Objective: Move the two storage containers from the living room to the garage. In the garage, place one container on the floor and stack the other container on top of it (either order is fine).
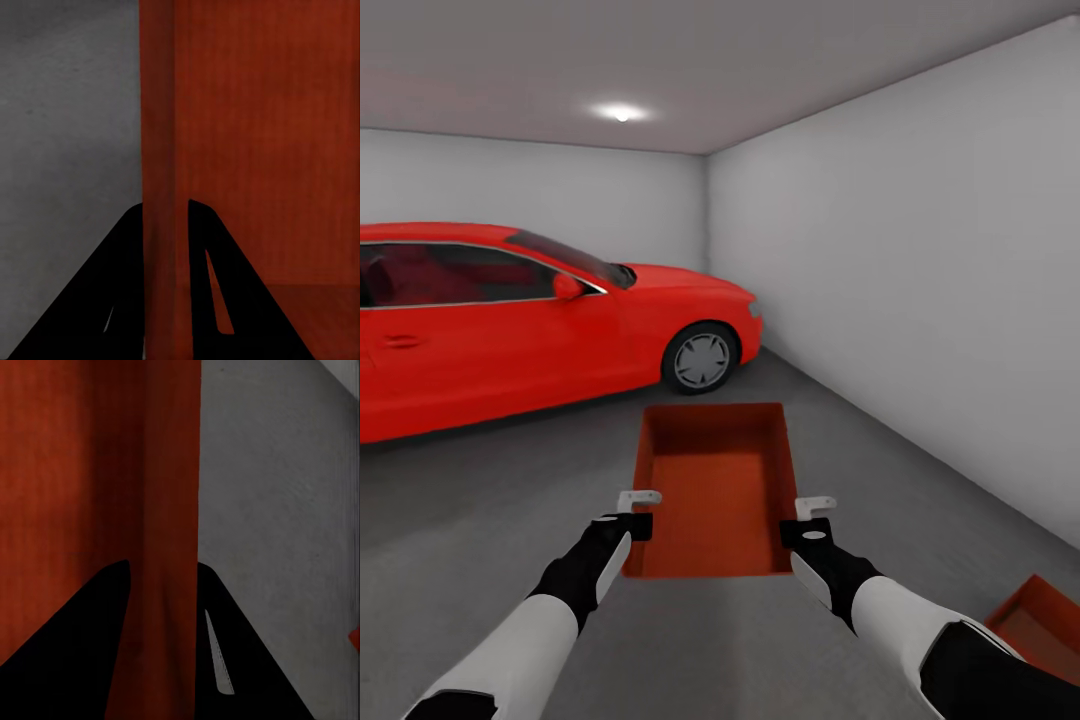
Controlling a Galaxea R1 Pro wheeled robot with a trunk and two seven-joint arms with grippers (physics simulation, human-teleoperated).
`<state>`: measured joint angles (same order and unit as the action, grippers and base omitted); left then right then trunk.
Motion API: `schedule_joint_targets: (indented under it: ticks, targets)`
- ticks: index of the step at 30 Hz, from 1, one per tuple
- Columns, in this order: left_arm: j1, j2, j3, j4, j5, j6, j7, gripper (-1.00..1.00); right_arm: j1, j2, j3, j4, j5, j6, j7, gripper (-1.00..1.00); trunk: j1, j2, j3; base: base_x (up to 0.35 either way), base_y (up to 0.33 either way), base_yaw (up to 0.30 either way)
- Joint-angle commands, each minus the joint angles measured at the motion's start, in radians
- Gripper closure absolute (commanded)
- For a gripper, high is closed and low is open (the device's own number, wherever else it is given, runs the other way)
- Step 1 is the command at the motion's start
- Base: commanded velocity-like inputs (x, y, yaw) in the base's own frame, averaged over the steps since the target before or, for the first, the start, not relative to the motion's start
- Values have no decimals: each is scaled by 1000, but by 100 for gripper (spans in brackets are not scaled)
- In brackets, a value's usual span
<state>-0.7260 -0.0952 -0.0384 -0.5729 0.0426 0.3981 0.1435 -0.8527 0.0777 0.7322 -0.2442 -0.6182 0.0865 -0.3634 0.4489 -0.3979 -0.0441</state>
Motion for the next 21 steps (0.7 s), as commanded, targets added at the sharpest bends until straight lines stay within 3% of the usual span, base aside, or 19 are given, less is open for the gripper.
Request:
schedule_joint_targets:
  ticks: [1, 21]
  targets:
    - [1, -5, -6, 1, 16, 5, 11, 100, -2, 1, -20, -20, 24, 9, -83, 100, 1, -2, -2, 322, 0, -286]
    - [1, -5, -6, 1, 14, 5, 11, 100, -2, 1, -20, -20, 23, 9, -83, 100, 1, -2, -2, 322, 0, -286]
